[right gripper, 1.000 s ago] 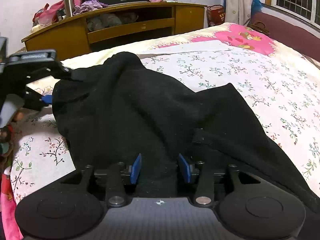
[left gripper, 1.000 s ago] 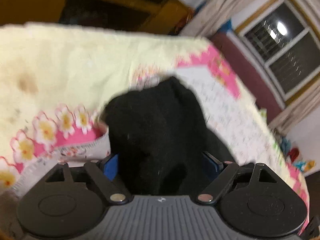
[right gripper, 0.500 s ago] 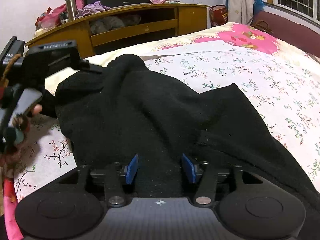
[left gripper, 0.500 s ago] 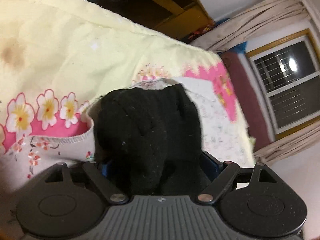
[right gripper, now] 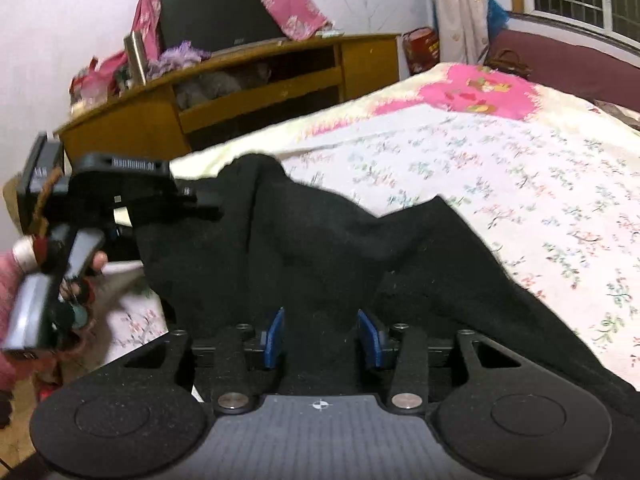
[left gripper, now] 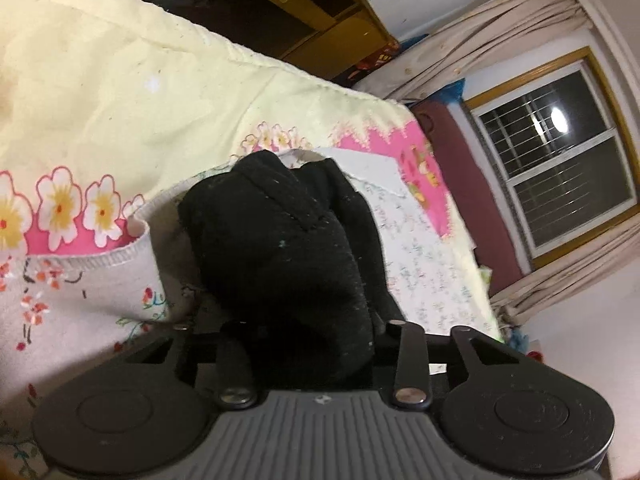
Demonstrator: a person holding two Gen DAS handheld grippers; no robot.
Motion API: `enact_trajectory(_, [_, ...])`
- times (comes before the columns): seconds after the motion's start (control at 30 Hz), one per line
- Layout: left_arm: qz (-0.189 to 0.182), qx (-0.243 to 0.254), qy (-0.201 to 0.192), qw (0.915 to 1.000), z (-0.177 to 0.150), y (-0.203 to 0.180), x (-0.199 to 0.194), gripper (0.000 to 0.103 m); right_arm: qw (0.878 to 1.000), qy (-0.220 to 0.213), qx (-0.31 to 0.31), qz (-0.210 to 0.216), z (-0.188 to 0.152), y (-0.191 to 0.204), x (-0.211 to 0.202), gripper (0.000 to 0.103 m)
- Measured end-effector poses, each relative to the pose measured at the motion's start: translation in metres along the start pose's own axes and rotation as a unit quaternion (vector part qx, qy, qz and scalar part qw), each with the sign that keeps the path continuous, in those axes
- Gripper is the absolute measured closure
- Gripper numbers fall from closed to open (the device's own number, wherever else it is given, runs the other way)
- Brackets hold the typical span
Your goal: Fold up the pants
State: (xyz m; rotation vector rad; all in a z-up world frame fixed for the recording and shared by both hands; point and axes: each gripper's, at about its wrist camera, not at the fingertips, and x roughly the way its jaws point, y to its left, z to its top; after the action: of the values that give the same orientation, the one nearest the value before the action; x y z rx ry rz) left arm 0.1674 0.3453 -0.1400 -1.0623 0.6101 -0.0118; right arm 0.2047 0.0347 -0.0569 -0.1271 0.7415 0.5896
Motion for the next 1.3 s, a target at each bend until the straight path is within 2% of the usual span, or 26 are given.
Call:
enact_trajectory(0.13, [-0.037, 0.029, -0.012, 0.9988, 0.001, -0.015, -0.008, 0.062, 1.000, -0.014, 0.004, -0.019, 0.001, -0.007, -0.005, 0.073])
enact_trajectory(0.2, [-0.055, 0.059, -0.015, 0.9966, -0.001, -0.028, -0.009, 0.063, 0.999, 0.006, 0.013, -0.031, -0.001, -0.015, 0.007, 0.073])
enact_trajectory(0.3, [-0.068, 0.107, -0.003, 0.9920, -0.005, -0.045, -0.009, 0.063, 0.998, 0.041, 0.026, -0.039, -0.008, -0.024, 0.032, 0.073])
enact_trajectory(0.4, [-0.065, 0.129, 0.005, 0.9895, -0.007, -0.049, -0.009, 0.063, 0.999, 0.034, 0.018, -0.039, -0.008, -0.020, 0.030, 0.072])
enact_trajectory(0.5, [-0.024, 0.114, 0.023, 0.9929, -0.001, -0.030, -0.004, 0.061, 0.999, 0.032, 0.027, -0.032, -0.009, -0.023, 0.029, 0.072])
enact_trajectory(0.53, [-0.015, 0.122, 0.044, 0.9915, 0.004, -0.026, 0.001, 0.057, 0.999, 0.032, 0.030, -0.029, -0.009, -0.024, 0.029, 0.072])
enact_trajectory(0.6, [-0.009, 0.119, 0.084, 0.9892, 0.014, -0.017, 0.011, 0.039, 0.999, 0.031, 0.029, -0.026, -0.009, -0.025, 0.029, 0.072])
enact_trajectory(0.67, [-0.011, 0.096, 0.102, 0.9900, 0.021, -0.009, 0.019, 0.037, 0.999, 0.030, 0.028, -0.026, -0.011, -0.025, 0.029, 0.070])
enact_trajectory(0.87, [-0.007, 0.020, 0.074, 0.9970, 0.021, 0.006, 0.041, 0.032, 0.999, 0.030, 0.017, -0.019, -0.011, -0.020, 0.032, 0.054])
enact_trajectory(0.97, [-0.018, -0.030, 0.067, 0.9971, 0.028, 0.011, 0.055, 0.029, 0.999, 0.033, 0.008, -0.020, -0.010, -0.018, 0.032, 0.053])
enact_trajectory(1.0, [-0.022, -0.033, 0.058, 0.9975, 0.028, 0.009, 0.052, 0.030, 0.999, 0.033, 0.012, -0.018, -0.009, -0.019, 0.031, 0.053])
enact_trajectory(1.03, [-0.031, -0.013, 0.042, 0.9986, 0.026, 0.004, 0.045, 0.031, 0.999, 0.032, 0.017, -0.015, -0.008, -0.021, 0.030, 0.054])
enact_trajectory(1.1, [-0.035, 0.063, 0.009, 0.9973, 0.021, -0.014, 0.029, 0.039, 0.999, 0.032, 0.020, -0.017, -0.009, -0.022, 0.029, 0.061])
enact_trajectory(1.13, [-0.041, 0.082, 0.007, 0.9958, 0.020, -0.020, 0.025, 0.042, 0.999, 0.031, 0.020, -0.019, -0.009, -0.023, 0.029, 0.063])
enact_trajectory(1.2, [-0.063, 0.082, 0.019, 0.9945, 0.022, -0.023, 0.029, 0.052, 0.999, 0.029, 0.022, -0.020, -0.009, -0.025, 0.029, 0.068])
enact_trajectory(1.3, [-0.103, 0.048, 0.034, 0.9929, 0.025, -0.020, 0.037, 0.057, 0.999, 0.027, 0.040, -0.018, -0.007, -0.031, 0.025, 0.078])
